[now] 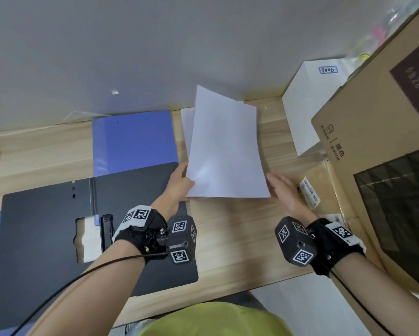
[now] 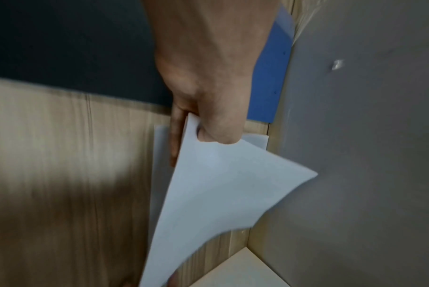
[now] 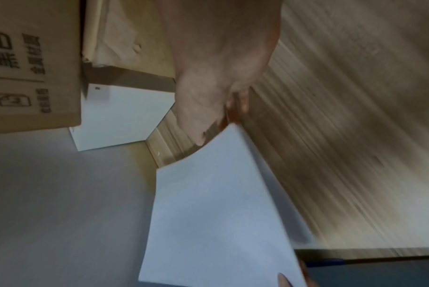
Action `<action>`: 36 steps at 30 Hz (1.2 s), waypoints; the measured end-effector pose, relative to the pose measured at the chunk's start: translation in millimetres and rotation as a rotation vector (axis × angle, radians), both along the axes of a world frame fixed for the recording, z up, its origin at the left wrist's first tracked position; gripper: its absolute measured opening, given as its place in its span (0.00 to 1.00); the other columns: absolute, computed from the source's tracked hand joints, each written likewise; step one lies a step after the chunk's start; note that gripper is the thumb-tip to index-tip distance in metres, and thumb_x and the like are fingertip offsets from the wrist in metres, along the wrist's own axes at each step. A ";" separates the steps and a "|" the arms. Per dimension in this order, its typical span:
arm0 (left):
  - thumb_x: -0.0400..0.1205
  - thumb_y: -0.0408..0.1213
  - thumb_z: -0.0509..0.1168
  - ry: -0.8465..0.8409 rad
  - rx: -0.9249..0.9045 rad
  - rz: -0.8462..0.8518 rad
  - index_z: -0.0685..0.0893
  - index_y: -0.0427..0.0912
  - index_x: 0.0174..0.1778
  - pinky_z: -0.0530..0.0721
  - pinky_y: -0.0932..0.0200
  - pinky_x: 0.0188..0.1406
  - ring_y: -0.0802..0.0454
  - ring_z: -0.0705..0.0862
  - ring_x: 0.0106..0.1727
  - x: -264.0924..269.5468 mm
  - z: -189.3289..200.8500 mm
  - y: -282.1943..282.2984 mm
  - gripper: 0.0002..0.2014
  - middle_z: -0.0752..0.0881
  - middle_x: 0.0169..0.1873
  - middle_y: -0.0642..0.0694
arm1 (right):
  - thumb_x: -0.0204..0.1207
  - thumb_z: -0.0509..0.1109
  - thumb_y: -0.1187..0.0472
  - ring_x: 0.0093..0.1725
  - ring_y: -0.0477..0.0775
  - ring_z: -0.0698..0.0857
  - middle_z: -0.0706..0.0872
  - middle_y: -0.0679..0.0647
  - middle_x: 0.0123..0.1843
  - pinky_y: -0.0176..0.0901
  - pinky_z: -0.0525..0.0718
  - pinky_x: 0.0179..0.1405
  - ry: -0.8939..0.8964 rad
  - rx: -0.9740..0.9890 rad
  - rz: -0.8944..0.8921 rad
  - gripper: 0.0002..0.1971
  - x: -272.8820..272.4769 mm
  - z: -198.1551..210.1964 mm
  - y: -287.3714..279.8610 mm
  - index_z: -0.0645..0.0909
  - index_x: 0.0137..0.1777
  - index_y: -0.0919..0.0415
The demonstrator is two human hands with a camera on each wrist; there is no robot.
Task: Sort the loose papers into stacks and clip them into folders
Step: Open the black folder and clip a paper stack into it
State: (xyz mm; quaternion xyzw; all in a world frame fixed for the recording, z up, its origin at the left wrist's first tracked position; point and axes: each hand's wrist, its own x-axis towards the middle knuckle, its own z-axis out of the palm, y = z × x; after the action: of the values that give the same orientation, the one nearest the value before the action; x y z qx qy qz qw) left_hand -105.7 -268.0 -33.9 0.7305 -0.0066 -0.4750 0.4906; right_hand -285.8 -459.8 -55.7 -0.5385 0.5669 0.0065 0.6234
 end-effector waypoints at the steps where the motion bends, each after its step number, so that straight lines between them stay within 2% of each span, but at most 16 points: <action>1: 0.80 0.19 0.54 -0.008 0.014 -0.055 0.73 0.51 0.73 0.86 0.47 0.59 0.49 0.84 0.59 2.6 -0.5 8.1 0.29 0.82 0.64 0.49 | 0.80 0.65 0.50 0.51 0.52 0.84 0.87 0.54 0.56 0.45 0.81 0.44 -0.032 0.025 0.004 0.12 4.2 1.2 3.8 0.81 0.60 0.51; 3: 0.79 0.21 0.55 -0.006 0.036 -0.169 0.74 0.52 0.72 0.84 0.51 0.58 0.46 0.83 0.62 6.1 2.3 24.2 0.29 0.83 0.63 0.48 | 0.81 0.64 0.57 0.46 0.54 0.85 0.88 0.55 0.51 0.45 0.79 0.41 -0.095 0.079 0.019 0.07 10.9 8.3 15.3 0.82 0.54 0.53; 5: 0.78 0.21 0.55 0.007 0.058 -0.244 0.74 0.52 0.70 0.83 0.52 0.56 0.45 0.83 0.63 8.1 4.4 39.8 0.28 0.84 0.62 0.47 | 0.81 0.63 0.62 0.49 0.57 0.87 0.88 0.57 0.55 0.49 0.82 0.45 -0.150 0.117 0.028 0.09 15.9 8.7 27.2 0.82 0.57 0.54; 7: 0.77 0.21 0.55 -0.006 0.079 -0.257 0.75 0.50 0.68 0.82 0.48 0.60 0.45 0.83 0.63 8.4 5.9 56.5 0.27 0.84 0.62 0.45 | 0.82 0.62 0.67 0.53 0.56 0.86 0.86 0.56 0.59 0.51 0.83 0.50 -0.189 0.107 0.045 0.12 23.7 12.9 42.5 0.81 0.59 0.53; 10: 0.75 0.18 0.55 -0.060 0.078 -0.196 0.76 0.46 0.66 0.82 0.51 0.58 0.44 0.83 0.63 10.5 6.9 82.8 0.26 0.85 0.59 0.43 | 0.82 0.59 0.72 0.53 0.53 0.86 0.86 0.54 0.59 0.49 0.84 0.53 -0.232 0.068 0.063 0.15 37.4 21.8 70.2 0.81 0.58 0.53; 13: 0.74 0.14 0.53 -0.134 0.001 -0.078 0.76 0.46 0.65 0.84 0.61 0.47 0.48 0.84 0.61 16.9 15.4 110.0 0.29 0.86 0.57 0.47 | 0.82 0.60 0.72 0.61 0.59 0.84 0.85 0.57 0.64 0.58 0.81 0.65 -0.303 0.012 0.113 0.16 52.4 36.6 100.6 0.79 0.64 0.58; 16: 0.75 0.13 0.53 -0.270 -0.085 0.024 0.75 0.44 0.70 0.83 0.68 0.47 0.52 0.84 0.60 32.7 35.3 131.9 0.31 0.85 0.59 0.48 | 0.81 0.60 0.71 0.63 0.60 0.84 0.86 0.53 0.61 0.61 0.80 0.65 -0.369 -0.090 0.160 0.16 76.6 63.6 129.3 0.81 0.56 0.50; 20: 0.74 0.14 0.52 -0.444 -0.172 0.157 0.78 0.43 0.67 0.83 0.65 0.56 0.53 0.84 0.61 65.4 73.0 157.0 0.29 0.85 0.60 0.48 | 0.80 0.60 0.72 0.58 0.52 0.85 0.87 0.49 0.57 0.48 0.83 0.60 -0.572 -0.160 0.138 0.16 116.7 106.7 162.3 0.81 0.54 0.50; 23: 0.78 0.17 0.54 -0.534 -0.203 0.228 0.76 0.42 0.66 0.80 0.74 0.49 0.62 0.83 0.54 81.3 102.2 179.3 0.24 0.84 0.55 0.54 | 0.80 0.61 0.73 0.58 0.49 0.86 0.87 0.52 0.59 0.40 0.84 0.58 -0.673 -0.183 0.181 0.16 136.0 131.1 186.9 0.81 0.58 0.54; 25: 0.79 0.20 0.56 -0.546 -0.193 0.233 0.72 0.45 0.71 0.78 0.70 0.51 0.63 0.80 0.54 85.3 105.3 197.1 0.25 0.81 0.56 0.56 | 0.79 0.61 0.72 0.61 0.49 0.85 0.87 0.53 0.63 0.42 0.82 0.62 -0.646 -0.197 0.221 0.17 139.2 126.9 202.4 0.81 0.63 0.57; 27: 0.80 0.22 0.57 -0.493 -0.190 0.183 0.69 0.49 0.75 0.77 0.64 0.60 0.60 0.79 0.62 85.2 94.6 217.6 0.28 0.80 0.62 0.57 | 0.80 0.61 0.69 0.65 0.48 0.83 0.85 0.50 0.66 0.47 0.80 0.68 -0.552 -0.182 0.290 0.19 135.1 111.0 218.2 0.79 0.68 0.56; 29: 0.84 0.25 0.56 -0.440 -0.164 0.116 0.70 0.51 0.75 0.77 0.69 0.56 0.61 0.79 0.64 79.5 79.5 235.5 0.25 0.80 0.64 0.58 | 0.82 0.59 0.67 0.66 0.46 0.82 0.84 0.46 0.67 0.45 0.78 0.69 -0.461 -0.142 0.358 0.18 126.9 94.2 233.5 0.78 0.70 0.55; 31: 0.87 0.29 0.54 -0.435 -0.149 0.085 0.75 0.48 0.73 0.77 0.79 0.47 0.64 0.80 0.60 72.4 71.8 244.8 0.19 0.82 0.61 0.58 | 0.85 0.57 0.64 0.61 0.44 0.79 0.81 0.44 0.65 0.37 0.76 0.59 -0.374 -0.148 0.377 0.16 120.0 89.3 246.6 0.75 0.70 0.58; 32: 0.88 0.30 0.53 -0.441 -0.139 0.082 0.76 0.46 0.72 0.76 0.79 0.45 0.63 0.80 0.58 69.0 71.2 246.7 0.18 0.82 0.59 0.57 | 0.86 0.55 0.63 0.60 0.45 0.78 0.81 0.45 0.63 0.36 0.72 0.57 -0.337 -0.164 0.369 0.15 118.2 88.8 250.5 0.75 0.70 0.59; 34: 0.89 0.32 0.53 -0.451 -0.115 0.097 0.78 0.46 0.70 0.74 0.72 0.50 0.59 0.79 0.58 66.0 72.3 248.5 0.16 0.82 0.57 0.56 | 0.87 0.54 0.62 0.62 0.46 0.77 0.80 0.46 0.62 0.37 0.69 0.59 -0.319 -0.184 0.368 0.16 117.1 87.1 253.4 0.75 0.70 0.58; 36: 0.89 0.34 0.53 -0.458 -0.112 0.114 0.78 0.48 0.68 0.74 0.68 0.50 0.58 0.80 0.58 69.3 74.5 248.5 0.15 0.83 0.55 0.56 | 0.86 0.53 0.61 0.64 0.49 0.79 0.82 0.48 0.64 0.39 0.72 0.61 -0.312 -0.231 0.364 0.16 120.3 89.4 251.3 0.75 0.70 0.57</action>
State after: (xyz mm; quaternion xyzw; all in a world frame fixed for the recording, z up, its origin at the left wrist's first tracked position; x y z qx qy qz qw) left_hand -36.4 -19.5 40.6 0.7900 -0.1027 -0.2675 0.5421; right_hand -165.5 -208.5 33.7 -0.6935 0.3550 -0.0292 0.6263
